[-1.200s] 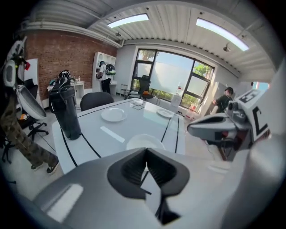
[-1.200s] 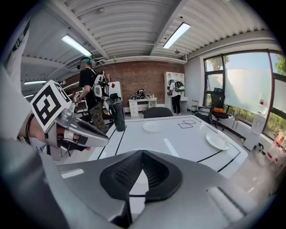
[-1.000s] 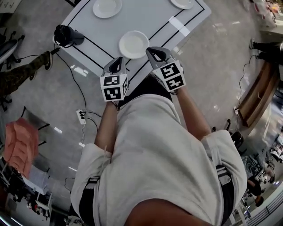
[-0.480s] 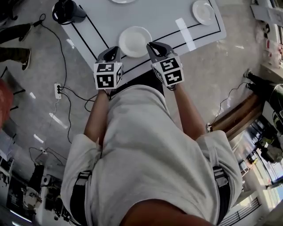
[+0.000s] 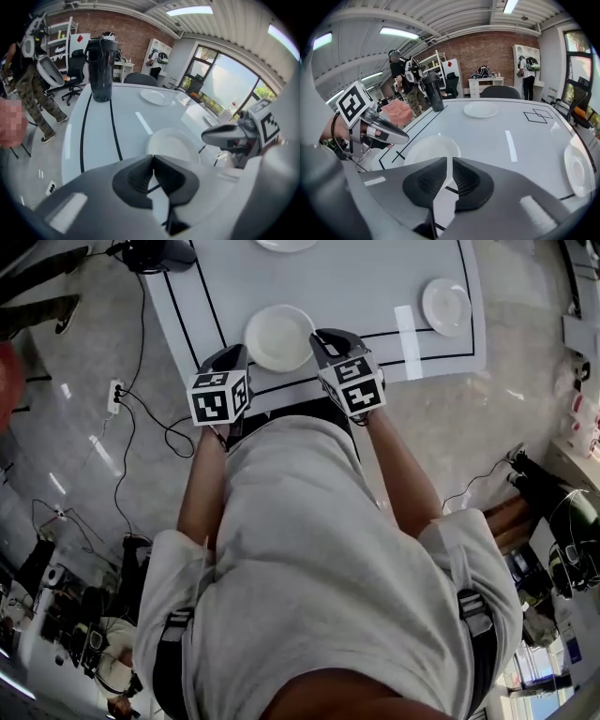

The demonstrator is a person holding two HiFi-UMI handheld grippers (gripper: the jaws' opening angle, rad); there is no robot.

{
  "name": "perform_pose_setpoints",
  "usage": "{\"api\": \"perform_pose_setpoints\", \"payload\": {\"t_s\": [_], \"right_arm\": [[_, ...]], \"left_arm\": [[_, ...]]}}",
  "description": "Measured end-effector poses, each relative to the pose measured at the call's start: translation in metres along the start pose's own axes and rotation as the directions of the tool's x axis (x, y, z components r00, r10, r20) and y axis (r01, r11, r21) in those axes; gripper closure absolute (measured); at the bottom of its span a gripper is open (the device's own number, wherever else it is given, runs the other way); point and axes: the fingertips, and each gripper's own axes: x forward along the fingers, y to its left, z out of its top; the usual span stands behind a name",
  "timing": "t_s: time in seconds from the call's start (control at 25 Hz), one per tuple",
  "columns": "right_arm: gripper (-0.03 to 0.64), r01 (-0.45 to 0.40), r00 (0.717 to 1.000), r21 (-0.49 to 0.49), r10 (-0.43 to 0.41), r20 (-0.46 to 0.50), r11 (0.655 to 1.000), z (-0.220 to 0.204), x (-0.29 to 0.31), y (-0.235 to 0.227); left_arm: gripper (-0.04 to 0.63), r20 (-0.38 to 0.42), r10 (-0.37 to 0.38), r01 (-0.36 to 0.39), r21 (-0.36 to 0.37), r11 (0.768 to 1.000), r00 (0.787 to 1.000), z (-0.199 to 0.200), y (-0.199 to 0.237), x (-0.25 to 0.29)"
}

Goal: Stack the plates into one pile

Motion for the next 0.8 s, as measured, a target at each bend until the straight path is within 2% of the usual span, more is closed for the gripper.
{"api": "perform_pose_setpoints", "payload": {"t_s": [0.04,0.12,0.32,0.48,0.56,0.72,0.8], "right_arm": [[0.568,-0.003,1.000,0.007,0.003,-0.004,1.000,0.000,0.003,-0.004],[0.524,-0.019,1.000,0.030,0.020,-0.022,0.999,-0.002,0.010,-0.008],[0.428,-0.074,0.993,0.078,0.080,-0.084,0.994,-0.005,0.035,-0.011],[0.410,-0.090,0.987,0.102,0.102,-0.122,0.991,-0.007,0.043,-0.007],[0.404,-0.081,0.985,0.100,0.095,-0.141,0.992,-0.009,0.045,-0.007],[0.416,-0.046,0.988,0.081,0.057,-0.142,0.996,-0.011,0.047,-0.012],[0.444,-0.029,0.989,0.064,0.038,-0.145,0.998,-0.011,0.048,-0.013]], "left_arm": [[0.590,-0.010,0.000,0.000,-0.012,1.000,1.000,-0.001,0.000,0.003],[0.523,-0.029,-0.013,0.011,-0.053,0.999,0.999,-0.005,0.002,0.010],[0.431,-0.060,-0.019,0.011,-0.131,0.991,0.998,-0.006,0.012,0.026],[0.394,-0.077,-0.034,0.021,-0.162,0.987,0.996,-0.005,0.011,0.030],[0.393,-0.092,-0.037,0.023,-0.150,0.988,0.995,-0.006,0.008,0.031],[0.391,-0.128,-0.018,0.009,-0.071,0.997,0.992,-0.007,0.005,0.037],[0.391,-0.141,-0.006,0.001,-0.035,0.999,0.990,-0.008,0.005,0.037]]}}
